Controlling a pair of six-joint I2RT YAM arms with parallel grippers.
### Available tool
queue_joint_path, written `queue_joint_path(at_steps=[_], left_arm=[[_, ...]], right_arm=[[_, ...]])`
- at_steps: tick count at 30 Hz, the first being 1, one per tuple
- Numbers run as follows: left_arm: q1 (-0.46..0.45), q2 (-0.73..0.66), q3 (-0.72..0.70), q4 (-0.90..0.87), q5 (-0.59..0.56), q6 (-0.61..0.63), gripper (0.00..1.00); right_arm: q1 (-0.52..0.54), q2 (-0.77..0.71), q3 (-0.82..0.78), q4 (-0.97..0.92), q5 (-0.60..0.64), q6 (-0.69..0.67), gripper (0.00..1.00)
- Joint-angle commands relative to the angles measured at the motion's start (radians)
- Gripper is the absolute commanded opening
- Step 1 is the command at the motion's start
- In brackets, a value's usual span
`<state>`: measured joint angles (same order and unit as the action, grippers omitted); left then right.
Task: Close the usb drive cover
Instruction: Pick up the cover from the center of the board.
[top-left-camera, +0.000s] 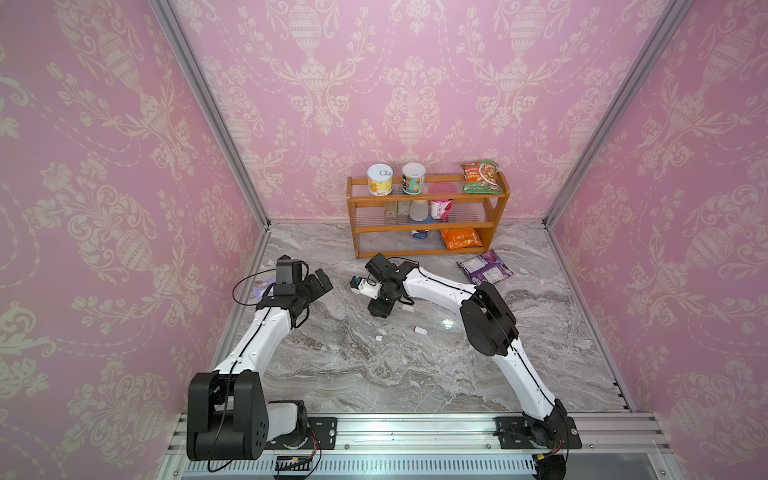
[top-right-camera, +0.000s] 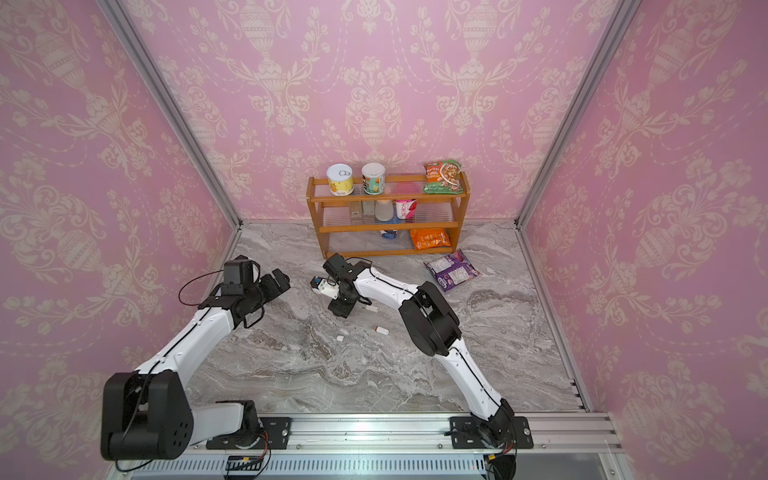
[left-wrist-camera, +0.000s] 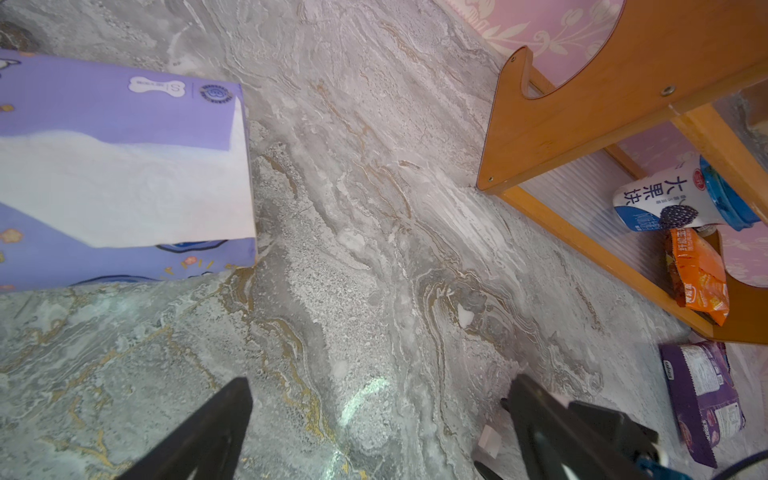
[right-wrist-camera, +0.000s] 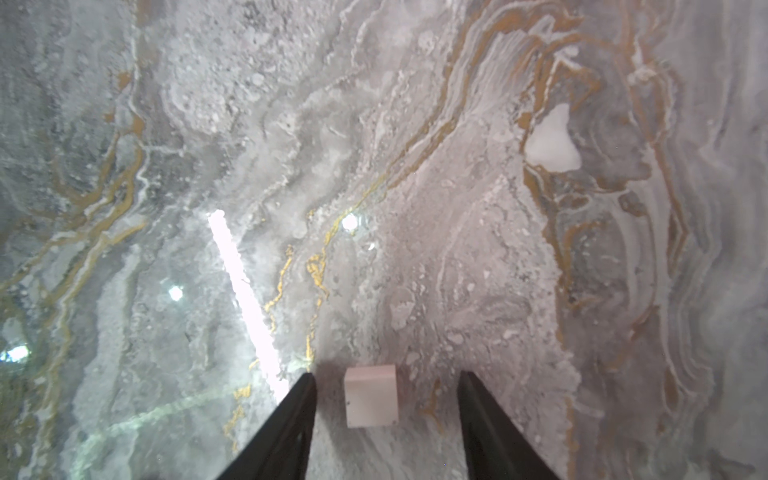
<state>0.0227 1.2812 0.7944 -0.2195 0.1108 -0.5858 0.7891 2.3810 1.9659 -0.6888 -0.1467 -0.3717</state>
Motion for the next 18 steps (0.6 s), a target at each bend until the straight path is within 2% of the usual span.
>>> queue_joint_path(at_steps=[1,4,18], left_arm=[[-0.004,0.015,0.009,-0.028,0.009,0.005,0.99],[-0.004,0.021,0.012,-0.032,0.010,0.003,0.99],[-0.004,0.014,0.011,-0.045,0.002,0.006,0.99]], right_arm=[[0.012,0.027,-0.016,-0.094,-0.040,-0.031,0.52],[0.012,0.039,0.003,-0.118,-0.045,-0.036,0.43],[0.012,0.103,0.080,-0.204,-0.050,-0.066,0.47]])
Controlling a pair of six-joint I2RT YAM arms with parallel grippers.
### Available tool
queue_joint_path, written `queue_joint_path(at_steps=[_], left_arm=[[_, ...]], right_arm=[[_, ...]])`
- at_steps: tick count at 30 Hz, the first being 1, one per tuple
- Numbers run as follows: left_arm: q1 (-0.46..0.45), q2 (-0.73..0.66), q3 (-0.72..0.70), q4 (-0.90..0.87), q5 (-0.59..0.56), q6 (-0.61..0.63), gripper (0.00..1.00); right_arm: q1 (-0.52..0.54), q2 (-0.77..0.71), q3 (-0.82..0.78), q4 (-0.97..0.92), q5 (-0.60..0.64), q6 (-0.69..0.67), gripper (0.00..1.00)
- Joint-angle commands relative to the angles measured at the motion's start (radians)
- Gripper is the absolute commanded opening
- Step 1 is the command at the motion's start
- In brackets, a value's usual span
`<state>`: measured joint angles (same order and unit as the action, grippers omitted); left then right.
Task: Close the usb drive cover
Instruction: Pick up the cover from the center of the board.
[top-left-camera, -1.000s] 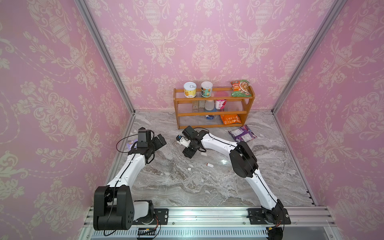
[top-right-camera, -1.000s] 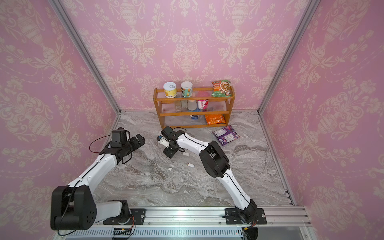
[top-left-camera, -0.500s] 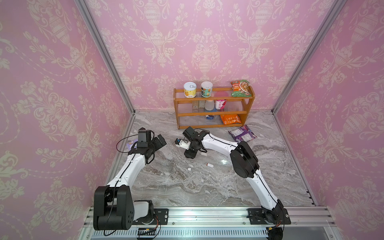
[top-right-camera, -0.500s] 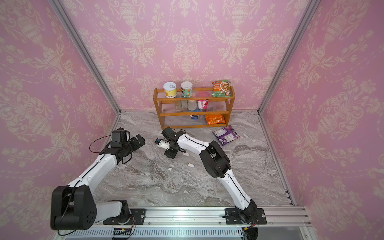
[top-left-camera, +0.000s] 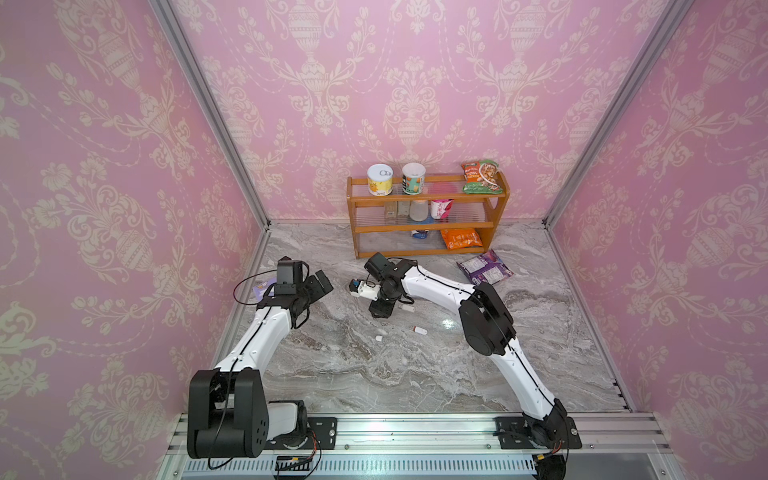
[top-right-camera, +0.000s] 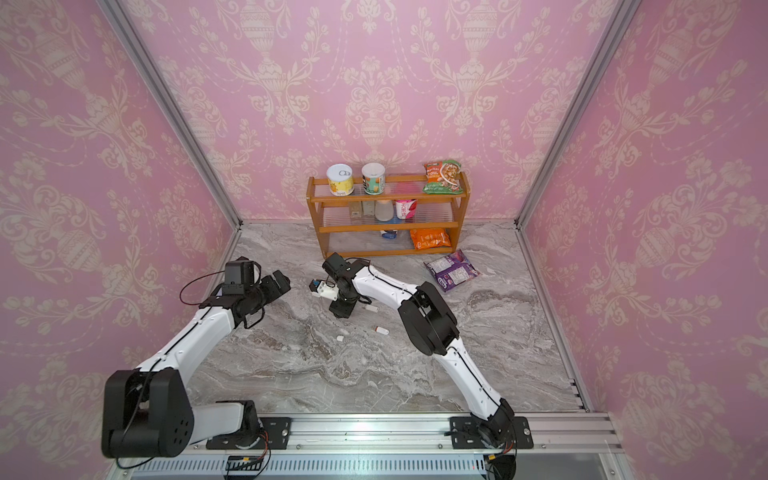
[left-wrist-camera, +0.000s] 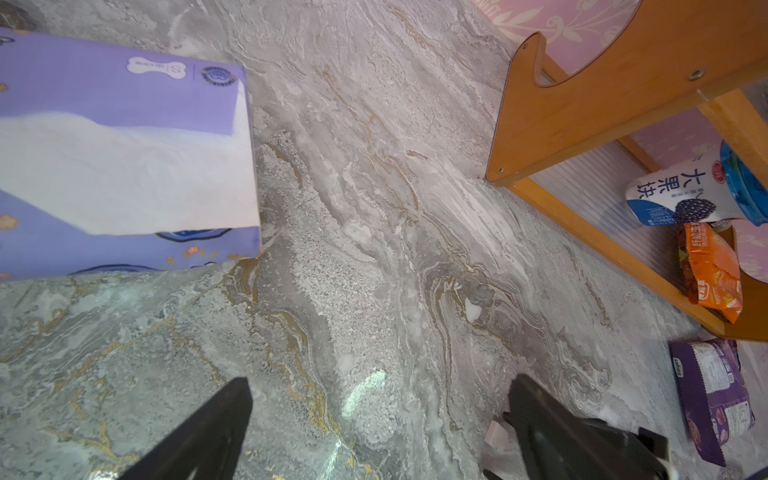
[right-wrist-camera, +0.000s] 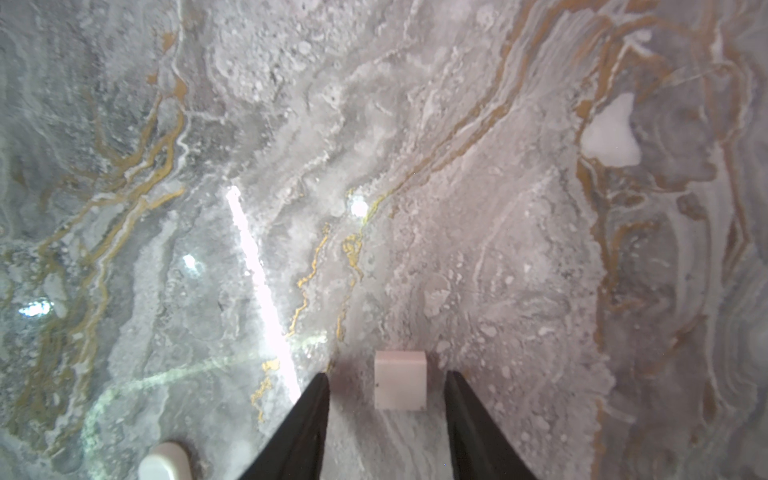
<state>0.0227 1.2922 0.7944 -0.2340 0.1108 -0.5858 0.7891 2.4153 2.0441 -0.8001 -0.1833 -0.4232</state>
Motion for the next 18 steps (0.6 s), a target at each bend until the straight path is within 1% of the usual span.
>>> queue_joint_path(at_steps=[1,8,10,13,17,18], left_arm=[[-0.004,0.002,0.010,-0.031,0.001,0.006,0.99],[-0.004,-0.001,0.009,-0.037,-0.008,0.006,0.99],[-0.004,-0.003,0.011,-0.041,-0.009,0.006,0.99],[-0.003,-0.008,0.012,-0.050,-0.017,-0.003,0.99],[-0.003,-0.011,0.020,-0.066,0.008,-0.010,0.99],[-0.003,-0.010,0.019,-0.064,0.020,-0.009,0.99]], right_arm=[[0.012,0.072,0.006,-0.096,-0.013,-0.015,0.47],[0.012,0.083,0.011,-0.094,0.003,-0.005,0.36],[0.012,0.086,0.013,-0.096,0.009,-0.005,0.31],[0.012,0.087,0.007,-0.098,0.022,-0.012,0.29],[0.012,0.086,-0.003,-0.089,0.036,-0.016,0.18],[0.012,0.084,-0.004,-0.086,0.034,-0.016,0.14]])
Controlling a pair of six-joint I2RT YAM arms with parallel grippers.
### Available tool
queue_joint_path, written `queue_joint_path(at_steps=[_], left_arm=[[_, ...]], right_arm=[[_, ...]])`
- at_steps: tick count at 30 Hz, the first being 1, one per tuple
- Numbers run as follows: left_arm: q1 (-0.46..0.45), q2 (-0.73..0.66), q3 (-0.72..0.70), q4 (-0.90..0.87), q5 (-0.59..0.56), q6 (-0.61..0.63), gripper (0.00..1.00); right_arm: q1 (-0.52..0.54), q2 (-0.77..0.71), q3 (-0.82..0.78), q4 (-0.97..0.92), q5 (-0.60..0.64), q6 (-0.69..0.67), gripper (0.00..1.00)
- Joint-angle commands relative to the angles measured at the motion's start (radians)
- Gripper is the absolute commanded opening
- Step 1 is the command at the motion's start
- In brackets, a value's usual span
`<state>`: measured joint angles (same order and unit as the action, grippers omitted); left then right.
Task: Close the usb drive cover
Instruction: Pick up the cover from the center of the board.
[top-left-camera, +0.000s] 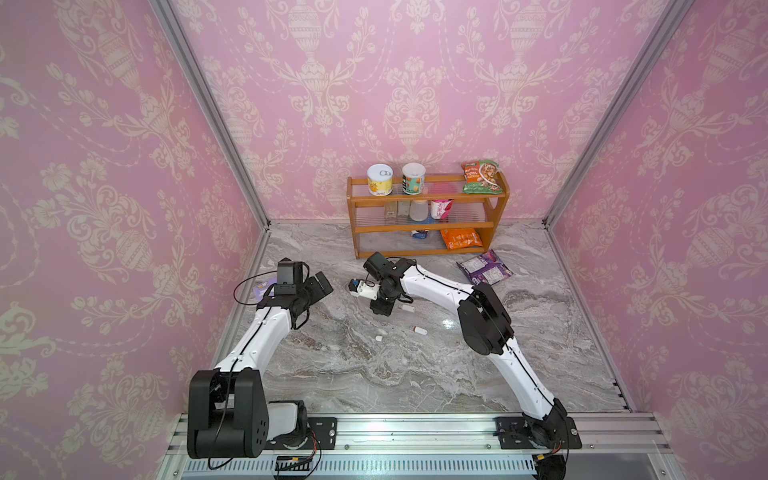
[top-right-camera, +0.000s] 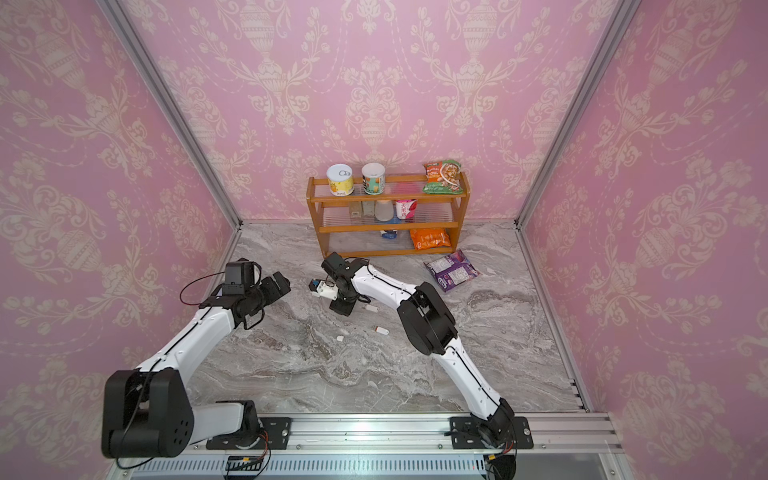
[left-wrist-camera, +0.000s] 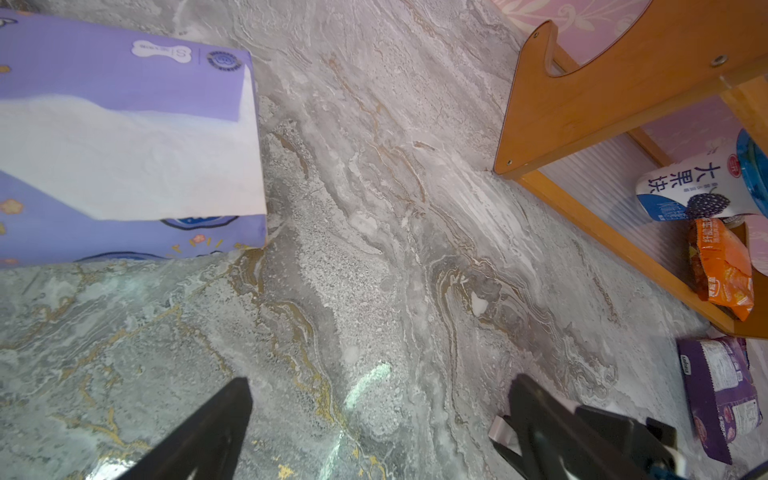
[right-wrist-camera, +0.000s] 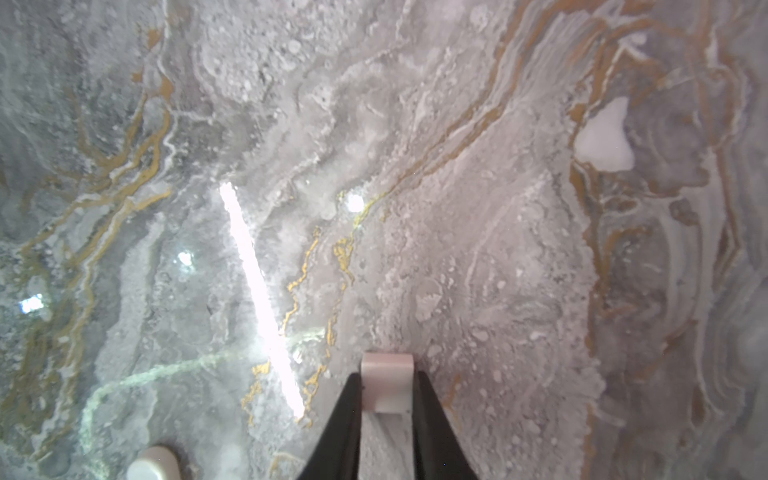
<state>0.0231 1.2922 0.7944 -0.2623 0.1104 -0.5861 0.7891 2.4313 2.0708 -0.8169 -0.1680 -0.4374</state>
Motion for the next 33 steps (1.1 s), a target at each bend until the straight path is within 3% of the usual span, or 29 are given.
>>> queue_joint_path(at_steps=[1,5,9,13,16,22,26,29,33], left_arm=[[-0.003,-0.009,0.017,-0.031,0.036,-0.008,0.99],[-0.003,0.001,0.015,-0.002,0.117,-0.004,0.98],[-0.003,0.020,0.037,-0.005,0.196,0.004,0.93],[-0.003,0.032,0.041,0.029,0.338,-0.007,0.82],[-0.005,0.059,0.045,0.044,0.449,-0.018,0.72],[-0.038,0.102,0.018,0.176,0.664,-0.092,0.62],[-0.104,0.128,0.021,0.243,0.703,-0.134,0.59],[-0.158,0.157,0.031,0.261,0.709,-0.152,0.57],[-0.193,0.203,0.005,0.391,0.741,-0.250,0.45]], right_arm=[[0.010,0.068,-0.032,-0.068,0.014,-0.002,0.09],[-0.001,0.035,-0.065,-0.036,-0.024,0.017,0.01],[-0.050,-0.068,-0.195,0.087,-0.185,0.076,0.01],[-0.107,-0.199,-0.352,0.246,-0.326,0.131,0.01],[-0.131,-0.272,-0.431,0.322,-0.359,0.141,0.02],[-0.167,-0.406,-0.584,0.496,-0.457,0.185,0.03],[-0.186,-0.448,-0.622,0.559,-0.569,0.241,0.04],[-0.186,-0.469,-0.641,0.571,-0.587,0.246,0.04],[-0.186,-0.499,-0.669,0.567,-0.589,0.231,0.04]])
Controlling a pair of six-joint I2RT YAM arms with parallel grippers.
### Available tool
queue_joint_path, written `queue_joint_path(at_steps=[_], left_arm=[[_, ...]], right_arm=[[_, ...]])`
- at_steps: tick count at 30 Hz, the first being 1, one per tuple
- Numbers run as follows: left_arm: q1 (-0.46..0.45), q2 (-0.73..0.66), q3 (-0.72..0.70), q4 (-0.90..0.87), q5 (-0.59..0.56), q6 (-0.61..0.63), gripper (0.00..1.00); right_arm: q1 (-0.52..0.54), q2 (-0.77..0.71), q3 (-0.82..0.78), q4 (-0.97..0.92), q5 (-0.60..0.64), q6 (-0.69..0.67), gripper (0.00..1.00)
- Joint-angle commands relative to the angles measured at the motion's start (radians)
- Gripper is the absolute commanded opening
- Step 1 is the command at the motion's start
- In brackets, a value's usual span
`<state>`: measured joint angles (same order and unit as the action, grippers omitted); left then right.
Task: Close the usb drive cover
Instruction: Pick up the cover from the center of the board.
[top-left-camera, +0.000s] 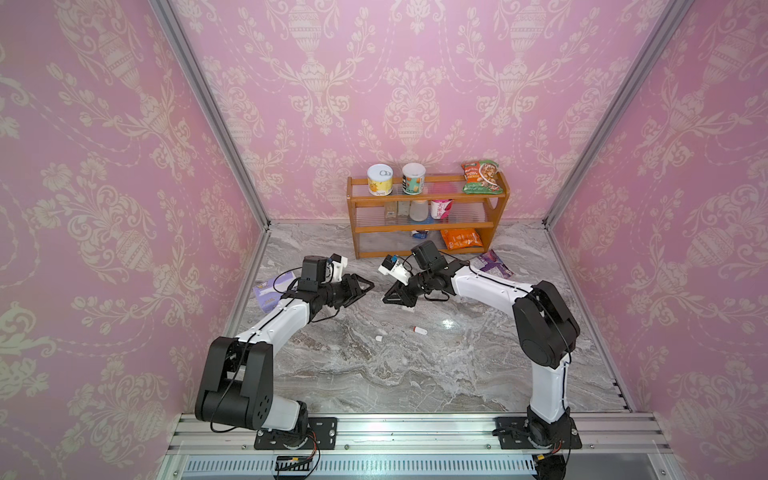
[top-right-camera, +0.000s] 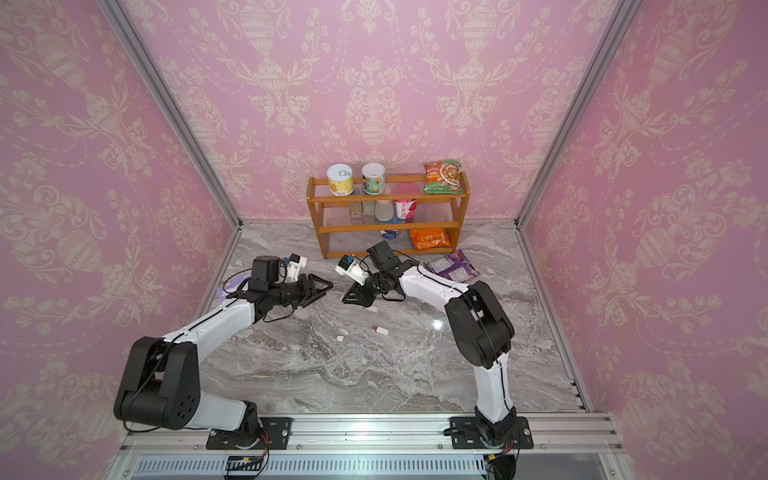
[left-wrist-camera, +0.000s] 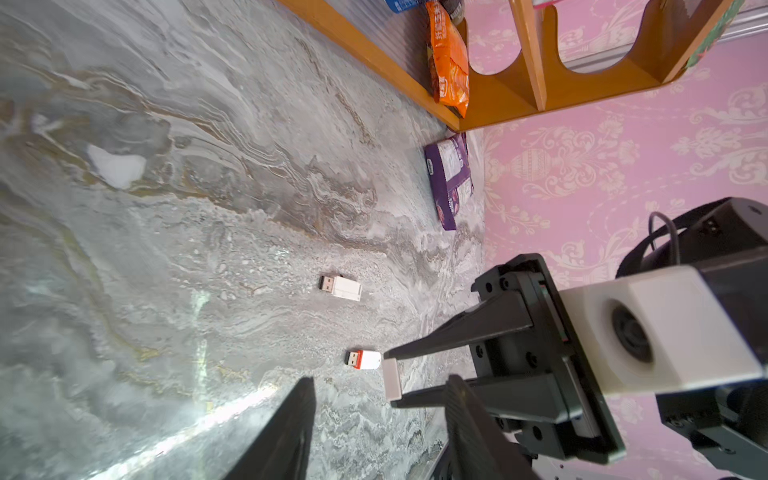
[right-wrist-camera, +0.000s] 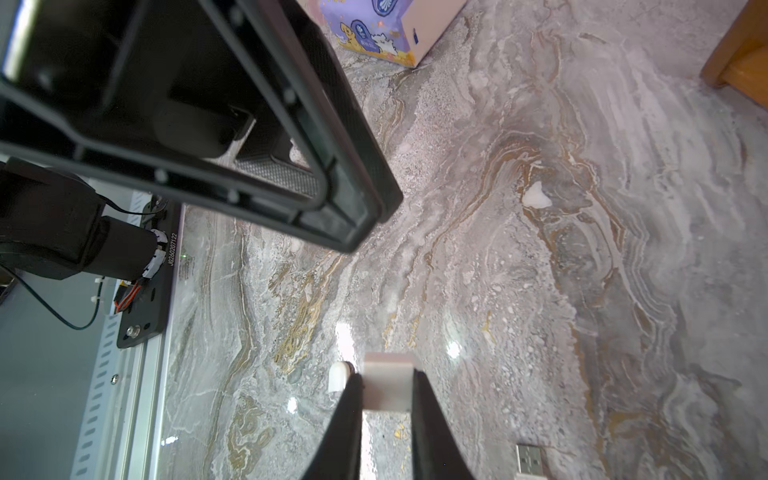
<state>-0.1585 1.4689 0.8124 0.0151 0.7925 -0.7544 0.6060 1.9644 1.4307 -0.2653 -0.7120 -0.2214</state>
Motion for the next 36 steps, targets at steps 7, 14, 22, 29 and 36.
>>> queue_joint_path(at_steps=[7,14,22,29,36], left_arm=[[-0.051,0.065,0.003,0.134,0.067,-0.103,0.45],[-0.068,0.067,0.005,0.099,0.076,-0.089,0.45],[-0.086,0.060,-0.011,0.083,0.108,-0.092,0.46],[-0.090,0.049,-0.024,0.052,0.129,-0.073,0.46],[-0.108,0.063,-0.018,0.032,0.137,-0.059,0.45]], right_arm=[[-0.004,-0.069,-0.057,-0.006,-0.023,-0.012,0.05],[-0.004,-0.075,-0.050,0.000,0.000,-0.020,0.07],[-0.003,-0.090,-0.045,-0.023,0.063,-0.060,0.08],[0.001,-0.139,-0.102,0.022,0.088,-0.094,0.09],[0.007,-0.151,-0.115,0.022,0.085,-0.116,0.10]])
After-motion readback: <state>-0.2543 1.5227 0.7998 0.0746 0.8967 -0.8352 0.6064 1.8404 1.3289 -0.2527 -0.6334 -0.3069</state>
